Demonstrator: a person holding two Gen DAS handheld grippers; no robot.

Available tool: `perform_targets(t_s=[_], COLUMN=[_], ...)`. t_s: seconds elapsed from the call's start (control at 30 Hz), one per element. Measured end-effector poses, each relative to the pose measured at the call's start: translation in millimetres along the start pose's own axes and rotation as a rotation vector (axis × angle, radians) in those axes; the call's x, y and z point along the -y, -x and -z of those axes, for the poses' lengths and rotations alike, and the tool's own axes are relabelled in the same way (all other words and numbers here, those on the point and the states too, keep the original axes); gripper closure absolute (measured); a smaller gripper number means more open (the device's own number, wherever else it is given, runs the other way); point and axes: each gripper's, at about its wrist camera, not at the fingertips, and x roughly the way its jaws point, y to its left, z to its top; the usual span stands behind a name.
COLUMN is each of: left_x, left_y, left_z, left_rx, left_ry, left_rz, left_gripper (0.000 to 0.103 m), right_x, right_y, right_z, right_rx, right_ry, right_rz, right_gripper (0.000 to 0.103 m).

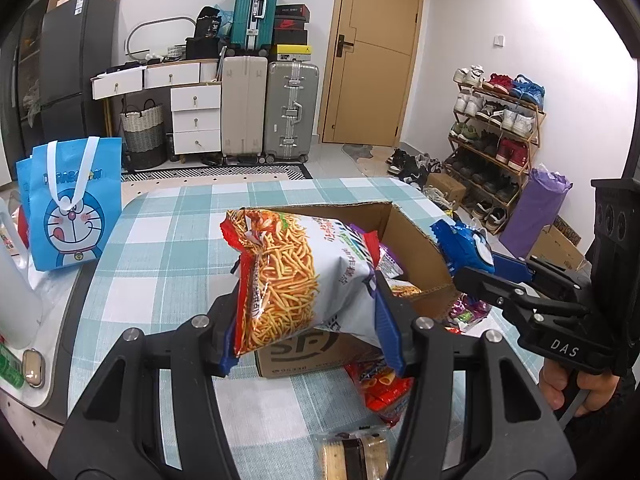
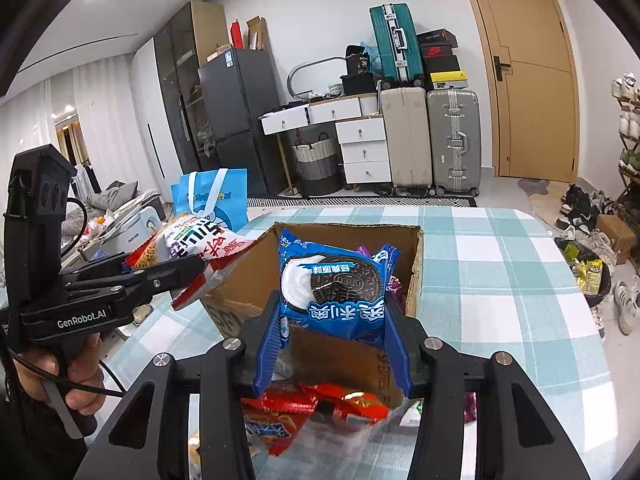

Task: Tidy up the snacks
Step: 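Lift and carry the noodle bag and Oreo pack over the box, then open both tools to drop the noodle bag and Oreo pack into the box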

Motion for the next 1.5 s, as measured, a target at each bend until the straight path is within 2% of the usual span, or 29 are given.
perform_targets(t_s=[0.5, 0.87, 0.97, 1.03, 1.2, 1.27, 1.3, 1.4, 1.43, 1.5], left_x=[4.3, 5.0, 5.3, 4.3, 3.7, 2.1, 2.5, 2.8, 3.4, 3.2], left_y=[-36.9, -63.3, -69.3, -72.6, -76.1, -74.5, -73.9, -68.5, -66.9, -64.9], left_z=[-16.0, -13.0, -11.9, -10.3, -11.1, -9.6, -9.4, -6.9, -5.5, -3.3], left_rx=[-0.025, -0.070, -0.085, -0.094, -0.100, -0.096, -0.096, -0.084, -0.085, -0.093], left_ry=[-0.011, -0.021, -0.026, -0.029, -0.021, -0.021, -0.023, -0.026, -0.030, -0.032], left_rz=[0.001, -0.006, -0.012, -0.008, -0.006, -0.004, -0.004, -0.005, -0.008, -0.017], left_gripper=[0.051, 0.051, 0.051, 0.050, 0.047, 0.041, 0.034, 0.023, 0.023, 0.021], right_x=[6.0, 7.3, 6.2, 6.7, 10.3, 14.0, 15.8, 22.3, 24.8, 29.3], right_y=[-14.8, -29.1, -32.9, -34.0, -31.0, -28.4, -27.0, -20.8, -18.5, -13.9], right_z=[-9.8, -11.4, -11.3, -11.5, -9.8, -7.5, -6.2, -1.8, -0.1, 3.2], right_rx=[-0.025, -0.055, -0.063, -0.057, -0.053, -0.053, -0.051, -0.043, -0.041, -0.035], right_ry=[-0.002, 0.005, 0.010, 0.006, -0.003, -0.016, -0.022, -0.045, -0.056, -0.076], right_rz=[0.006, -0.005, 0.002, 0.009, 0.024, 0.033, 0.035, 0.047, 0.051, 0.048], right_gripper=[0.056, 0.056, 0.056, 0.050, 0.050, 0.045, 0.039, 0.030, 0.023, 0.017])
